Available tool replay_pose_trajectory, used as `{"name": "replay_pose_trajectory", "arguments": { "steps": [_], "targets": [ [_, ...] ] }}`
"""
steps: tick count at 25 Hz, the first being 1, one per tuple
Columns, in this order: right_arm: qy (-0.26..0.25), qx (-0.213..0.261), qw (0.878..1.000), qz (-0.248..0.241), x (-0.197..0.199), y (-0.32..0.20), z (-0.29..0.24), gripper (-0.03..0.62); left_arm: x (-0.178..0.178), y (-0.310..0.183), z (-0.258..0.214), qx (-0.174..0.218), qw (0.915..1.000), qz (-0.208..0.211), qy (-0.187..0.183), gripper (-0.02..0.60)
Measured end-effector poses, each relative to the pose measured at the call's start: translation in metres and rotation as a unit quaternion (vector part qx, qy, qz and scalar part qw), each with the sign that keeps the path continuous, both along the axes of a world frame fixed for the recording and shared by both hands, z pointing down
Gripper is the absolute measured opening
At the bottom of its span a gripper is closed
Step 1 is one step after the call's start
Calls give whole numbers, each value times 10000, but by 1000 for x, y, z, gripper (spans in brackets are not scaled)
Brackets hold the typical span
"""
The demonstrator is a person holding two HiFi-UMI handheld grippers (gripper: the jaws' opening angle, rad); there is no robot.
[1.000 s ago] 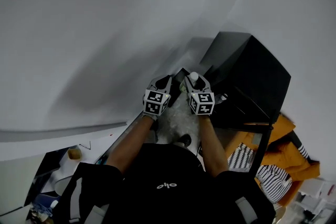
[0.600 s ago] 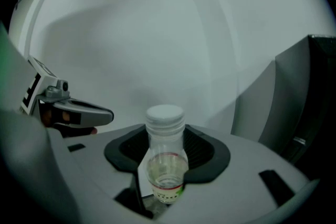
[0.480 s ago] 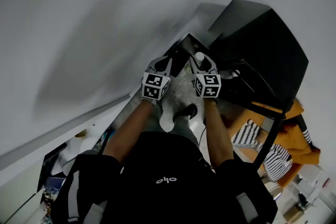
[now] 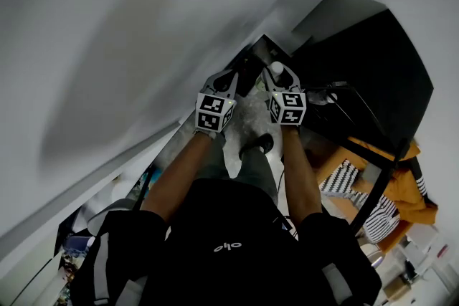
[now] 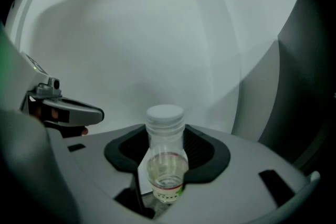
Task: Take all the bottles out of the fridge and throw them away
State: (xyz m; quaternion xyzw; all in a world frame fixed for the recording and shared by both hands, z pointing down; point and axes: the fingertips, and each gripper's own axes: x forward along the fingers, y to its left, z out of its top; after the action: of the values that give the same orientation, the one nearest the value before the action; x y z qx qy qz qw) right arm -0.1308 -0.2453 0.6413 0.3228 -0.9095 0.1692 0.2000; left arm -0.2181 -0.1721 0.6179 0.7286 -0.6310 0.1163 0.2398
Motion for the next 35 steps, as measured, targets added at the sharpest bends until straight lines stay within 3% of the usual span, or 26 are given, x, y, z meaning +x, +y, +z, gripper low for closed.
{"name": "replay_pose_trajectory", "arguments": {
  "steps": [5,11,15,20,27,35],
  "targets": [
    [-89,132,9999,30,-4,-18,47,199,2,-16,46,182,9998,-7,80,8],
    [-113,309,9995,-41,-19,-32,153,199,1,-43,138,539,9985,28,94,7],
    [-136,353,9992,-84,-31,-42,226,199,-6,-57,206,574,9983,1,65,6],
    [-35,295,9994,-149,-42,-55,286,199,-10,-71,249,561,9984,42,-19,7],
    [158,329,9993,-77,-49,-70,286,202,-21,-81,231,758,9971,29,9,6],
    [287,575,9979,-54,-44,-49,119,201,-21,-70,85,872,9960,141,103,8]
  ]
}}
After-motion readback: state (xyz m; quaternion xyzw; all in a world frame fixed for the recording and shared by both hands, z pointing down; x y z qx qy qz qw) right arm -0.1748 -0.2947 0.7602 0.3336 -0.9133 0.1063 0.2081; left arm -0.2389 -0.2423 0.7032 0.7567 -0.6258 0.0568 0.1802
